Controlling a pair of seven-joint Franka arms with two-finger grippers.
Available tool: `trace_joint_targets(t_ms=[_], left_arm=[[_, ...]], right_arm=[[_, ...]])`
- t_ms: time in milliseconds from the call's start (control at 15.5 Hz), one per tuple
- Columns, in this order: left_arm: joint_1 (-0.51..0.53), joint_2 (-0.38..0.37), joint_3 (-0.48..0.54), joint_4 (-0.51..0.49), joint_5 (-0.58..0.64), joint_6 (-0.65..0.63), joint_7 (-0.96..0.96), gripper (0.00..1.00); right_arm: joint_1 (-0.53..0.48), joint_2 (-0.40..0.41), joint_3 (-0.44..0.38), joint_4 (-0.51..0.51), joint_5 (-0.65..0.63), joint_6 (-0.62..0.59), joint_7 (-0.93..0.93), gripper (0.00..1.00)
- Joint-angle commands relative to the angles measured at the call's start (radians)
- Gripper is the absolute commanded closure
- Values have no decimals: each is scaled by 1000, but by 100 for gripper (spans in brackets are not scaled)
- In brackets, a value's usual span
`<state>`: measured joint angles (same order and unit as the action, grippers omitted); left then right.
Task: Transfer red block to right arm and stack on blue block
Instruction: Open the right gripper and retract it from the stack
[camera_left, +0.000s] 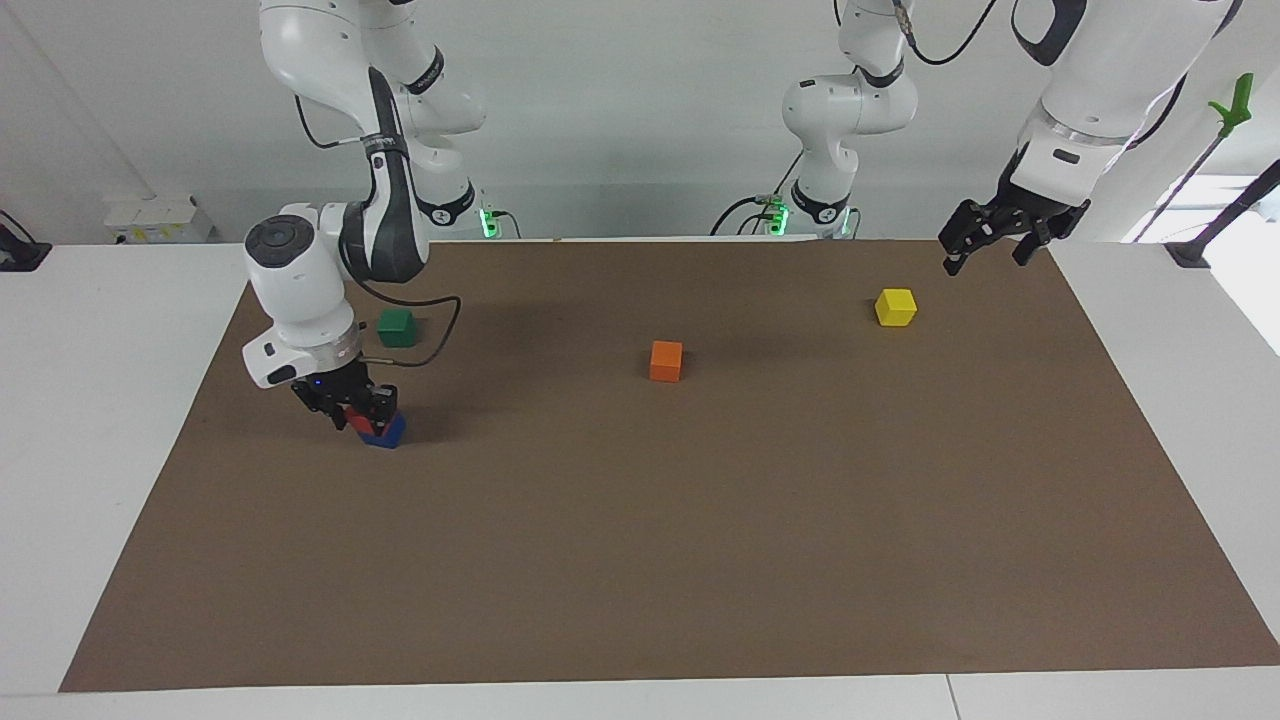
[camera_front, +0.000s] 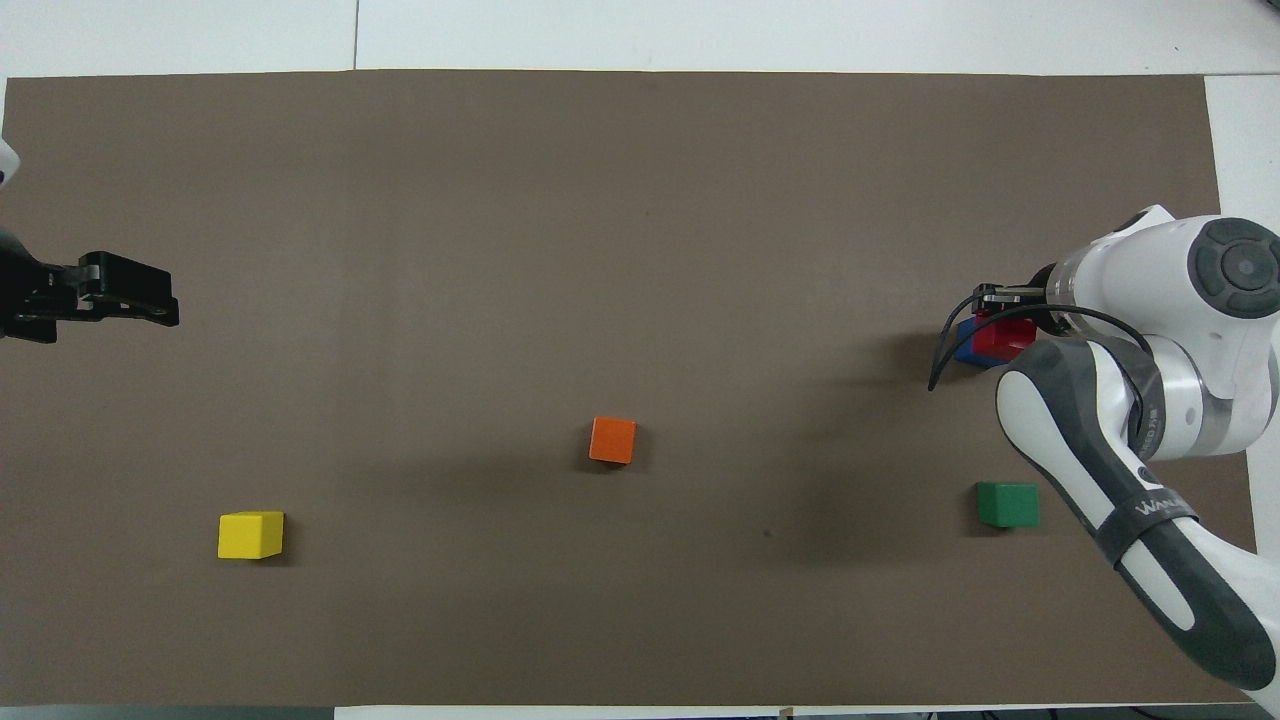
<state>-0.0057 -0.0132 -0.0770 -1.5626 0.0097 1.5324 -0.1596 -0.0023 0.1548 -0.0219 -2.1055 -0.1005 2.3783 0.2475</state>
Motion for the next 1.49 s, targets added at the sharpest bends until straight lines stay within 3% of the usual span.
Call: trace_joint_targets(t_ms=[0, 323, 647, 970, 1423], left_arm=[[7, -1, 2, -11, -5, 8, 11, 0], [6, -40, 2, -16, -5, -8, 6, 0], [6, -65, 2, -16, -5, -9, 5, 0], [6, -65, 2, -16, -5, -9, 5, 0], [6, -65, 2, -16, -5, -9, 5, 0]], right_arm=[[-19, -21, 16, -25, -15, 24, 39, 0], [-21, -20, 16, 28, -18, -37, 16, 0], [-31, -34, 17, 305, -7, -392, -226, 0], [-24, -80, 25, 508, 82, -674, -240, 0], [-28, -201, 25, 522, 97, -861, -306, 0]])
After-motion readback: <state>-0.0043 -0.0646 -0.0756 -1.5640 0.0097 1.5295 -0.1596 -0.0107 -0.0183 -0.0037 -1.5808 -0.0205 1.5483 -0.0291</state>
